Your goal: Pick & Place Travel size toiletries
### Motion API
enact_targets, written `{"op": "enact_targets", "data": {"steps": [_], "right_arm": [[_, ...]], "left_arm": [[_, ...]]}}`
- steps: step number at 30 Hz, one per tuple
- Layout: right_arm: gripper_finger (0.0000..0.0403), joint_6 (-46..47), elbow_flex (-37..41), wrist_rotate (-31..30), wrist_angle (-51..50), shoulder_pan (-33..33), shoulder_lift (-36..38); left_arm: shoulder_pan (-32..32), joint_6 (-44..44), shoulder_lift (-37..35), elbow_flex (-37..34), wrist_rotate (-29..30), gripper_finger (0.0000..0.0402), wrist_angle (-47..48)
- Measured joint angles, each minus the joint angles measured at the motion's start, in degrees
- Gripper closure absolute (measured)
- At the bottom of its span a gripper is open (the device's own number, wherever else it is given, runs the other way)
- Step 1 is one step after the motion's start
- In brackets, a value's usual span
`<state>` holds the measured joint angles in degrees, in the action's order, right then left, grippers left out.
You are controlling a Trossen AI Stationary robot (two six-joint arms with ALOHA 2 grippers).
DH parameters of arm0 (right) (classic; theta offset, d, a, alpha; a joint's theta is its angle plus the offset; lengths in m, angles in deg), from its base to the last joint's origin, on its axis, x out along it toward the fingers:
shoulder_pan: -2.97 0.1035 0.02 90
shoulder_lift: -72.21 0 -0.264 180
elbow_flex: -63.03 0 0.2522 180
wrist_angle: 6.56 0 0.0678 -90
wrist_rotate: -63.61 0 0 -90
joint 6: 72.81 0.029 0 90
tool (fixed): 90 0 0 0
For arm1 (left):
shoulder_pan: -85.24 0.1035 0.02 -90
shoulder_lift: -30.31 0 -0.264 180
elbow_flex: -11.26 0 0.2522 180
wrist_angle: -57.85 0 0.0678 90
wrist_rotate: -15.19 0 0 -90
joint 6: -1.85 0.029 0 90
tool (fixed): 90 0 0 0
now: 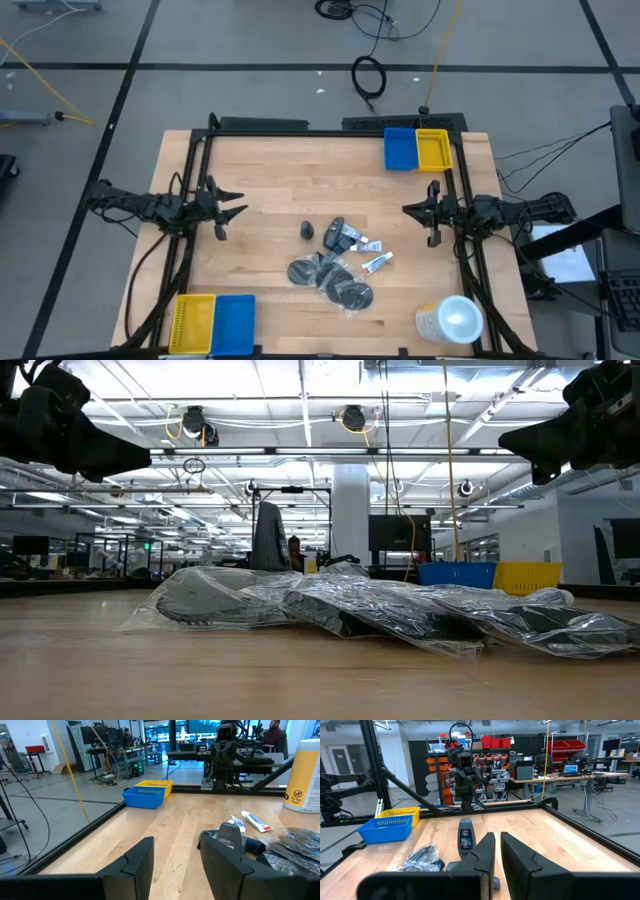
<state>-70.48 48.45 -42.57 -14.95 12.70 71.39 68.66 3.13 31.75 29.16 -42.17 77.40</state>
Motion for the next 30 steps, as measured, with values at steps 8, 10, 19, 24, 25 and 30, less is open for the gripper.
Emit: {"op": "enact_targets", "data": {"steps": [8,10,19,24,25,30], "right_arm": [[0.0379,-1.0,0.0,-0.3,0.3,0.0,0.0],[0.0379,-1.5,0.0,-0.3,1.5,0.0,0.0],[0.0378,-0.8,0.0,-0.1,3.5,0.0,0.0],[0.0378,5.4,0.0,0.0,3.5,0.0,0.0],[0.0378,6.2,0.0,0.0,3.5,0.0,0.0],[0.0378,7.1,0.0,0.0,3.5,0.0,0.0]], "left_arm": [[0.0,0.0,0.0,0.0,0.0,0.0243,0.0],[0.0,0.0,0.0,0.0,0.0,0.0243,0.0],[0.0,1.2,0.0,0.0,0.5,0.0243,0.0],[0.0,-5.7,0.0,0.0,0.4,0.0243,-4.0],[0.0,-7.2,0.0,0.0,0.5,0.0243,-5.6],[0.0,-10.5,0.0,0.0,0.5,0.0243,-10.6]]}}
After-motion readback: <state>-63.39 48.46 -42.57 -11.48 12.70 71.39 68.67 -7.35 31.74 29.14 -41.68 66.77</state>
